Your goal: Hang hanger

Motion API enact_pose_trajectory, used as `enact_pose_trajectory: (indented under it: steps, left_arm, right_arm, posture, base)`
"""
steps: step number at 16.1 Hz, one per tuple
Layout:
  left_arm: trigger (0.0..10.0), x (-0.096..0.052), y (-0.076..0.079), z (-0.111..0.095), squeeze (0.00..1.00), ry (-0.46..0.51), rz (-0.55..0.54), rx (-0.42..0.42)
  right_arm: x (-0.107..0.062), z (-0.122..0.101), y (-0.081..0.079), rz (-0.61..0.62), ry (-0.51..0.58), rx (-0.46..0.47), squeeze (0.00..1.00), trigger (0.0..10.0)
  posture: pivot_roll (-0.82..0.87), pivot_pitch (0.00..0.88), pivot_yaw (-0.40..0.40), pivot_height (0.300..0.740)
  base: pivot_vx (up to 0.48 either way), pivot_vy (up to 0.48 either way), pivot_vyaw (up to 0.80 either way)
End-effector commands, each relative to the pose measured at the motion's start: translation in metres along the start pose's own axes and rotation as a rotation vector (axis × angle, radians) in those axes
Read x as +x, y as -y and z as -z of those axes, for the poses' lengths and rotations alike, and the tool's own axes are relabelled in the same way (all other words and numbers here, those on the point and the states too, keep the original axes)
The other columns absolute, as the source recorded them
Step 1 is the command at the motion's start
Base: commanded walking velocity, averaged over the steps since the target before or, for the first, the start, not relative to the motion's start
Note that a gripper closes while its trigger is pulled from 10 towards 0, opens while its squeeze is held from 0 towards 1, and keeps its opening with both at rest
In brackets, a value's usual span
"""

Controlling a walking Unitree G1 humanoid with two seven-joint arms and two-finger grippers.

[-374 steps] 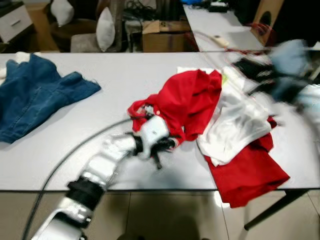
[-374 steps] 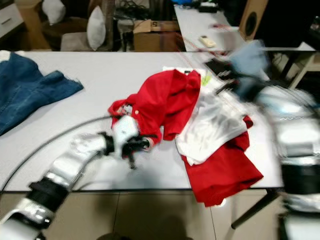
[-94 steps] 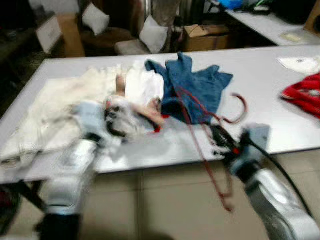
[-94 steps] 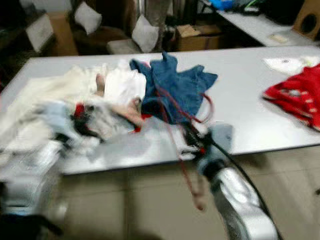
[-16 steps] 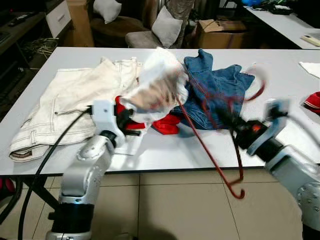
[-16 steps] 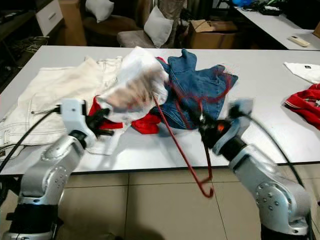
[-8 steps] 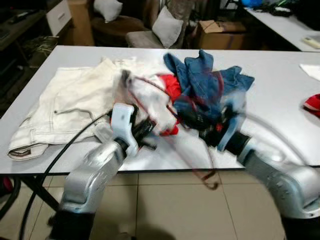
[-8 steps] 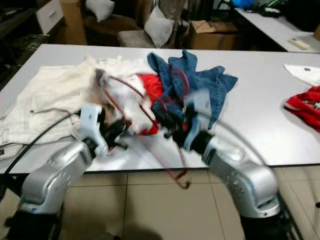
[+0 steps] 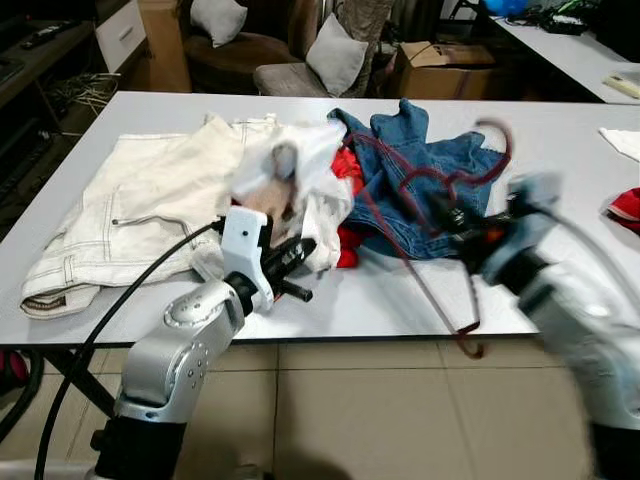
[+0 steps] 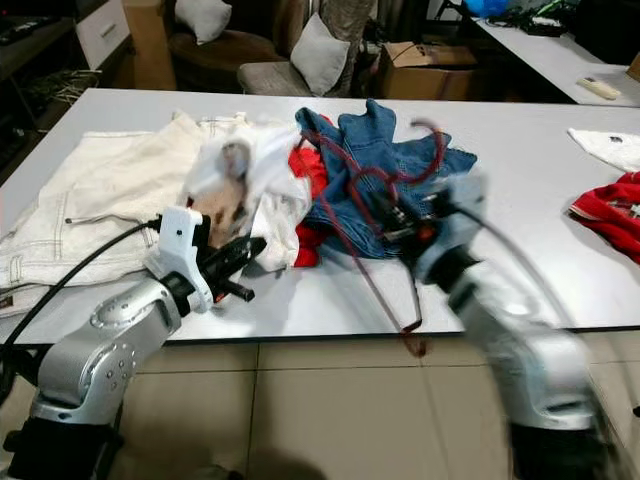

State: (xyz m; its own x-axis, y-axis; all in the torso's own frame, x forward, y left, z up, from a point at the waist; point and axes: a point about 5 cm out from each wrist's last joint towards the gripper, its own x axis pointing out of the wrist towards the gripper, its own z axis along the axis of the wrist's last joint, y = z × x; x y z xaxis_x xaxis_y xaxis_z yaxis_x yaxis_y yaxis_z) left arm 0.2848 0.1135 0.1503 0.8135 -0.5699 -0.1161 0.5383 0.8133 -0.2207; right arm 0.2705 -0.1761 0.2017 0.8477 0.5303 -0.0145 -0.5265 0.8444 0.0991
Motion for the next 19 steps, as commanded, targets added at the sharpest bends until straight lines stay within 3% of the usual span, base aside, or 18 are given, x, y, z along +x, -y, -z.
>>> enact_pose_trajectory:
  steps: [1,4,6,7,9,10,12,15,17,19]
  left_arm:
    - [0.0,0.002,-0.007,-0.018,0.00,0.092,-0.051,0.010]
    - [0.0,0.002,-0.024,-0.037,0.00,0.206,-0.166,0.021]
    - [0.0,-0.002,-0.027,-0.052,0.00,0.303,-0.161,0.013]
    - [0.0,-0.003,-0.025,-0.054,0.00,0.292,-0.126,0.051]
    - [0.0,-0.004,-0.021,-0.044,0.00,0.186,-0.020,0.162]
    - [0.0,-0.005,-0.022,-0.040,0.00,0.153,-0.010,0.178]
    - [0.0,-0.007,-0.025,-0.036,0.00,0.120,-0.026,0.181]
    - [0.0,-0.012,-0.032,-0.037,0.00,0.141,-0.099,0.157]
    - [0.0,-0.017,-0.030,-0.037,0.00,0.158,-0.071,0.146]
    - [0.0,-0.020,-0.024,-0.033,0.00,0.148,0.003,0.141]
  right_arm:
    - [-0.011,0.011,0.002,-0.027,-0.143,-0.091,0.00,10.0]
    - [-0.030,0.012,0.013,-0.028,-0.225,-0.141,0.00,10.0]
    - [-0.035,0.007,0.020,0.017,-0.185,-0.095,0.00,10.0]
    - [-0.036,0.005,0.021,0.030,-0.140,-0.034,0.00,10.0]
    - [-0.038,0.003,0.012,-0.049,-0.080,0.036,0.00,10.0]
    - [-0.039,0.002,0.008,-0.089,-0.046,0.080,0.00,10.0]
    - [-0.043,0.004,0.006,-0.134,-0.057,0.124,0.00,10.0]
    - [-0.052,0.017,0.009,-0.140,-0.188,0.136,0.00,10.0]
    - [-0.055,0.022,0.006,-0.167,-0.216,0.146,0.00,10.0]
    - [-0.049,0.023,0.002,-0.202,-0.178,0.186,0.00,10.0]
  posture:
    - [-0.14,0.000,0.018,0.740]
    - [-0.15,0.000,0.026,0.740]
    - [-0.15,0.000,0.027,0.740]
    - [-0.15,0.000,0.025,0.740]
    - [-0.15,0.000,0.025,0.740]
    - [-0.15,0.000,0.024,0.740]
    - [-0.15,0.000,0.017,0.740]
    - [-0.13,0.000,0.004,0.740]
    - [-0.13,0.000,0.003,0.740]
    - [-0.13,0.000,-0.002,0.740]
  base:
    - [0.000,0.000,0.00]
    - [0.000,0.000,0.00]
    - [0.000,0.000,0.00]
    - [0.000,0.000,0.00]
    - [0.000,0.000,0.00]
    - [0.000,0.000,0.00]
    - [0.000,0.000,0.00]
    - [0.000,0.000,0.00]
    - [0.000,0.000,0.00]
    - [0.000,0.000,0.00]
